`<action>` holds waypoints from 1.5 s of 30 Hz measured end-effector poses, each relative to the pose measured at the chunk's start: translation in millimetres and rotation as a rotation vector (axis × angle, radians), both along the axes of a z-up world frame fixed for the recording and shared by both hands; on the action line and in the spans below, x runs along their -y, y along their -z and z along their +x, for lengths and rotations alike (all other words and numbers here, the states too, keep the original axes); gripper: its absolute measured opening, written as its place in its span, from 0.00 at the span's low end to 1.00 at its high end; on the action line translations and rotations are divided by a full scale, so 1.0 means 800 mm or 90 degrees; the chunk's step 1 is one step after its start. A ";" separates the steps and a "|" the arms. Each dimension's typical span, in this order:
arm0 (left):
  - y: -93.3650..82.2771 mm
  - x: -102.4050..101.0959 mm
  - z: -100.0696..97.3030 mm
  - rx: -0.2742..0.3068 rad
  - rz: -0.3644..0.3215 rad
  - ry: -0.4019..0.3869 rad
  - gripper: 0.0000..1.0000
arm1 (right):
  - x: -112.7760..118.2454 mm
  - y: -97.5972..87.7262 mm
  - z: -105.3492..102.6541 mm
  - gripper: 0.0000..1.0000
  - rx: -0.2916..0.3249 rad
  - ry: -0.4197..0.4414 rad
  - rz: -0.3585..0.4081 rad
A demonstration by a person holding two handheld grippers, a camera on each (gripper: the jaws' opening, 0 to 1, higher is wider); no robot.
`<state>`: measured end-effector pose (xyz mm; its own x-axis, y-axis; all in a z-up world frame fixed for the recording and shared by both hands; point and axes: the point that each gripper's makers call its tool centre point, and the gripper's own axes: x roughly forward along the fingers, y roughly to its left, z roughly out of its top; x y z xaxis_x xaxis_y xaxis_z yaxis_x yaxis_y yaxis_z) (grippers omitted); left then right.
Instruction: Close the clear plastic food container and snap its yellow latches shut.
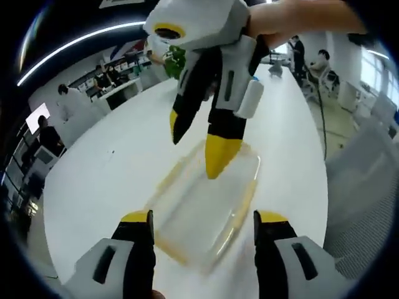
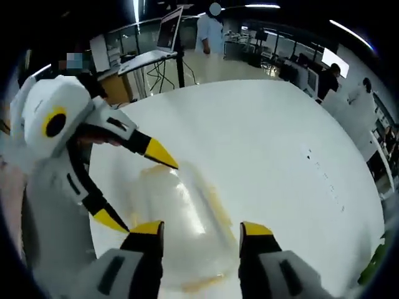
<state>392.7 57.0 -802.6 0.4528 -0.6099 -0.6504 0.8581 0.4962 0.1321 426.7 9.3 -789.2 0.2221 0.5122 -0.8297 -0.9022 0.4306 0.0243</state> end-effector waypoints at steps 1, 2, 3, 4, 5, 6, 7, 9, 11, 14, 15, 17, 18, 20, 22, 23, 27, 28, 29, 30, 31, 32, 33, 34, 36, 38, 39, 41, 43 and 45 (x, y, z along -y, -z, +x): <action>0.001 -0.003 0.000 -0.001 0.000 -0.005 0.63 | 0.003 0.000 -0.002 0.48 0.000 0.002 0.000; 0.002 -0.006 0.001 -0.003 0.000 -0.012 0.64 | 0.007 0.001 -0.005 0.49 0.000 0.006 0.000; 0.003 -0.009 0.001 -0.005 0.000 -0.016 0.64 | 0.009 0.002 -0.007 0.51 -0.002 0.008 -0.002; 0.004 -0.013 0.002 -0.005 0.000 -0.024 0.64 | 0.013 0.005 -0.011 0.53 -0.009 0.011 -0.004; 0.004 -0.015 0.003 -0.006 -0.001 -0.029 0.64 | 0.015 0.006 -0.013 0.56 -0.010 0.014 -0.006; 0.005 -0.018 0.004 -0.008 -0.002 -0.035 0.64 | 0.017 0.006 -0.015 0.57 -0.009 0.014 -0.007; 0.005 -0.021 0.005 -0.010 -0.004 -0.042 0.65 | 0.020 0.007 -0.018 0.58 -0.007 0.014 -0.008; 0.006 -0.027 0.006 -0.017 -0.007 -0.052 0.65 | 0.024 0.008 -0.020 0.59 -0.009 0.019 -0.008; 0.009 -0.030 0.007 -0.024 -0.009 -0.058 0.65 | 0.025 0.010 -0.024 0.61 -0.017 0.021 -0.004; 0.017 -0.036 0.004 -0.034 -0.002 -0.064 0.65 | 0.027 0.017 -0.033 0.66 -0.033 0.016 -0.010; 0.019 -0.037 0.003 -0.038 -0.003 -0.065 0.65 | 0.028 0.020 -0.037 0.68 -0.034 0.014 -0.015; 0.020 -0.037 0.002 -0.045 -0.009 -0.068 0.65 | 0.030 0.026 -0.042 0.70 -0.035 0.007 -0.024; 0.021 -0.038 0.002 -0.046 -0.009 -0.070 0.65 | 0.031 0.030 -0.043 0.70 -0.036 0.007 -0.028; 0.022 -0.041 0.004 -0.047 -0.007 -0.078 0.64 | 0.034 0.037 -0.047 0.73 -0.031 0.000 -0.041; 0.024 -0.043 0.006 -0.054 -0.011 -0.085 0.63 | 0.036 0.041 -0.048 0.74 -0.017 -0.015 -0.048; 0.025 -0.044 0.006 -0.058 -0.015 -0.088 0.61 | 0.038 0.043 -0.048 0.72 -0.012 -0.015 -0.056; 0.029 -0.045 0.010 -0.066 -0.022 -0.100 0.60 | 0.039 0.045 -0.043 0.70 0.014 -0.030 -0.073; 0.029 -0.044 0.010 -0.070 -0.024 -0.099 0.60 | 0.039 0.045 -0.042 0.70 0.015 -0.030 -0.074; 0.029 -0.043 0.009 -0.072 -0.026 -0.095 0.60 | 0.039 0.045 -0.040 0.69 0.016 -0.032 -0.077; 0.028 -0.042 0.009 -0.072 -0.025 -0.090 0.59 | 0.040 0.045 -0.039 0.68 0.018 -0.034 -0.079; 0.029 -0.042 0.009 -0.071 -0.023 -0.085 0.59 | 0.040 0.045 -0.038 0.67 0.020 -0.035 -0.080; 0.029 -0.041 0.010 -0.072 -0.021 -0.081 0.59 | 0.040 0.045 -0.035 0.65 0.023 -0.036 -0.081; 0.030 -0.041 0.010 -0.073 -0.019 -0.079 0.59 | 0.040 0.045 -0.033 0.65 0.024 -0.036 -0.081; 0.031 -0.041 0.012 -0.074 -0.019 -0.078 0.58 | 0.039 0.045 -0.031 0.65 0.024 -0.037 -0.081; 0.031 -0.040 0.014 -0.076 -0.021 -0.079 0.57 | 0.038 0.044 -0.029 0.65 0.025 -0.034 -0.079; 0.031 -0.040 0.014 -0.078 -0.023 -0.075 0.55 | 0.036 0.044 -0.027 0.65 0.027 -0.034 -0.076; 0.031 -0.039 0.015 -0.077 -0.023 -0.073 0.55 | 0.036 0.044 -0.026 0.65 0.028 -0.035 -0.076; 0.031 -0.040 0.018 -0.076 -0.021 -0.071 0.55 | 0.035 0.045 -0.023 0.65 0.030 -0.037 -0.077; 0.031 -0.040 0.023 -0.075 -0.019 -0.068 0.54 | 0.035 0.046 -0.019 0.65 0.035 -0.045 -0.081; 0.030 -0.040 0.027 -0.074 -0.017 -0.067 0.54 | 0.034 0.046 -0.013 0.65 0.038 -0.050 -0.084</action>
